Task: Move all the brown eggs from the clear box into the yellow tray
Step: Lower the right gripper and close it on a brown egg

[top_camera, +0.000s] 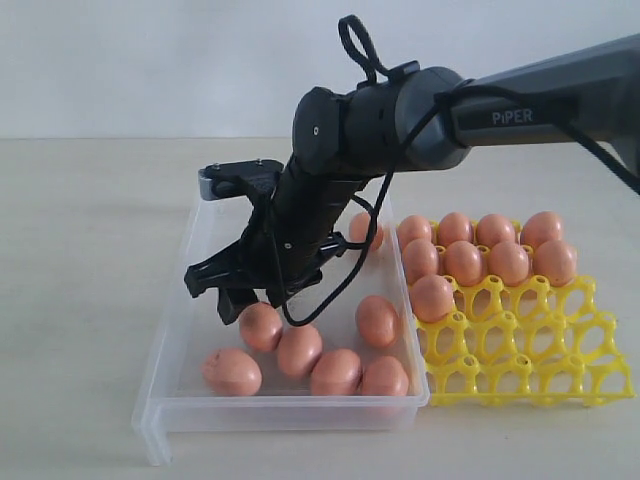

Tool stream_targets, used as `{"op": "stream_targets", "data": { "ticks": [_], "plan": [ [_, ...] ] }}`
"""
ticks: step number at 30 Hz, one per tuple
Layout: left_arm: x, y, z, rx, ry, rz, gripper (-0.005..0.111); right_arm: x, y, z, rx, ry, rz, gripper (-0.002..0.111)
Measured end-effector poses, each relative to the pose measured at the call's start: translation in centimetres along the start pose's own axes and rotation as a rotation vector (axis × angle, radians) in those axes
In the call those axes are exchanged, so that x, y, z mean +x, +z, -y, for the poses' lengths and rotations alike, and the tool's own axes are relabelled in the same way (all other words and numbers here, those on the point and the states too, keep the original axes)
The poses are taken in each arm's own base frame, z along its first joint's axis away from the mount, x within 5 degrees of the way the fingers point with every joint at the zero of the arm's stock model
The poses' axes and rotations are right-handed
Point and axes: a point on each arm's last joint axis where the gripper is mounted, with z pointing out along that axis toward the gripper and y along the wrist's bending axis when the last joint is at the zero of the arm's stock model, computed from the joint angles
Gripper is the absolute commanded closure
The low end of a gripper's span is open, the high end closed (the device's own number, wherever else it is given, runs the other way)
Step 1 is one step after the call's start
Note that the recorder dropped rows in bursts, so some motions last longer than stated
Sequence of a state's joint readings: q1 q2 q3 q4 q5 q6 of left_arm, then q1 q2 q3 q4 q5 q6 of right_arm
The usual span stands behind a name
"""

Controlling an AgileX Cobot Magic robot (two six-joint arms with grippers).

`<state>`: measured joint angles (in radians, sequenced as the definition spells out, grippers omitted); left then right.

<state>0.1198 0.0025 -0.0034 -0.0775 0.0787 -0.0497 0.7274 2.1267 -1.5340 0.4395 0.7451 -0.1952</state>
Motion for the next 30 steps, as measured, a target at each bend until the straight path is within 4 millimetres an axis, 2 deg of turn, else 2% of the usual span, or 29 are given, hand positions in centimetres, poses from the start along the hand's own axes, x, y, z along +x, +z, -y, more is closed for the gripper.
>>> {"op": "stream_targets", "data": {
  "ticks": [13, 20, 24, 26, 29, 30],
  "plan": [
    [0.0, 0.0, 0.0, 0.0, 0.0, 0.0, 0.103, 0.4, 0.1, 0.1, 0.01, 0.004, -0.047, 0.055],
    [0.0, 0.0, 0.0, 0.0, 0.0, 0.0, 0.103, 1.1, 2.3, 0.1, 0.036, -0.037, -0.086, 0.055],
    [0.0, 0.0, 0.0, 0.0, 0.0, 0.0, 0.103, 0.9, 2.6, -0.4, 0.039, -0.055, -0.06, 0.056],
    [0.0, 0.0, 0.0, 0.0, 0.0, 0.0, 0.103, 1.0, 2.6, -0.5, 0.04, -0.058, -0.059, 0.065],
    [0.0, 0.0, 0.0, 0.0, 0.0, 0.0, 0.103, 1.0, 2.7, -0.5, 0.042, -0.061, -0.068, 0.101],
    [0.0, 0.0, 0.0, 0.0, 0.0, 0.0, 0.103, 1.0, 2.6, -0.5, 0.042, -0.069, -0.073, 0.108]
  ]
}}
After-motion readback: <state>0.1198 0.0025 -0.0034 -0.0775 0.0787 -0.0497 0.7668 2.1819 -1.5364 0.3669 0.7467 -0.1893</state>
